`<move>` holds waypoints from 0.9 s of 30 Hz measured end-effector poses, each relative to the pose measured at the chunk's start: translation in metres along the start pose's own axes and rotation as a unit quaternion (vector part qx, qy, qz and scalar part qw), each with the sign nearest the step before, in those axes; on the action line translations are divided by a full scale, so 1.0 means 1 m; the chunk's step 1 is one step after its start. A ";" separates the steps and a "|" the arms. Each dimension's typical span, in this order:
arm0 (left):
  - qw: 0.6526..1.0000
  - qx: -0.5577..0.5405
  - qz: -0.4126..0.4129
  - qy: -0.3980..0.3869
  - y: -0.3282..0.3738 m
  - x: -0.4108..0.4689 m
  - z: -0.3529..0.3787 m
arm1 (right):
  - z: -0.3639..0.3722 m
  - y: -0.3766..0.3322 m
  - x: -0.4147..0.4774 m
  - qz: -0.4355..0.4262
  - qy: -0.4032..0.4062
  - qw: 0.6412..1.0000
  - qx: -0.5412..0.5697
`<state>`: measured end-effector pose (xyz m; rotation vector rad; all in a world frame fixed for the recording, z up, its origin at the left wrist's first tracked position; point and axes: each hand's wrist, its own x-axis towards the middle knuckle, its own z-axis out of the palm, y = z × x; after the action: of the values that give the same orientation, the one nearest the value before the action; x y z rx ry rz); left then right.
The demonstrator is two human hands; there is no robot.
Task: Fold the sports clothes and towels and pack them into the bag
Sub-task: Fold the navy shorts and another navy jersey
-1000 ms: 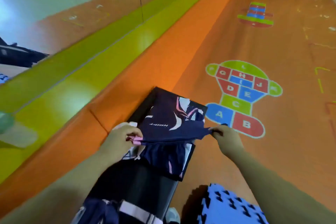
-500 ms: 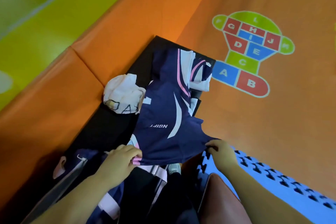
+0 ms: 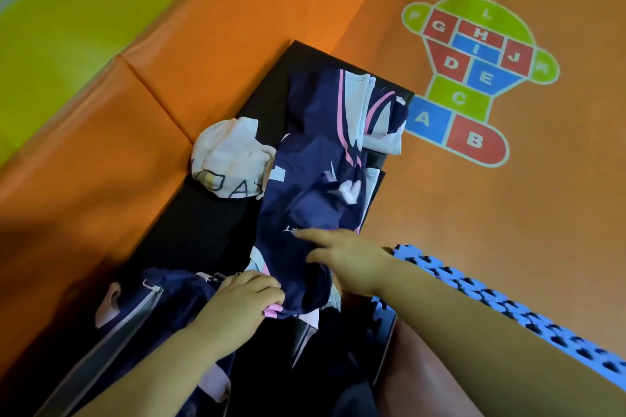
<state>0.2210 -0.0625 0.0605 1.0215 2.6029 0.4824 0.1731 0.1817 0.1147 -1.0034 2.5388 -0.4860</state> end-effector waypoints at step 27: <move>0.995 -0.033 0.072 0.053 -0.034 0.022 -0.022 | 0.075 0.000 -0.004 0.236 0.117 0.964 -0.025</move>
<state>0.1768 -0.0746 0.0624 1.1965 2.5967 0.6702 0.2099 0.1707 0.0501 -0.3396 2.8842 -0.4189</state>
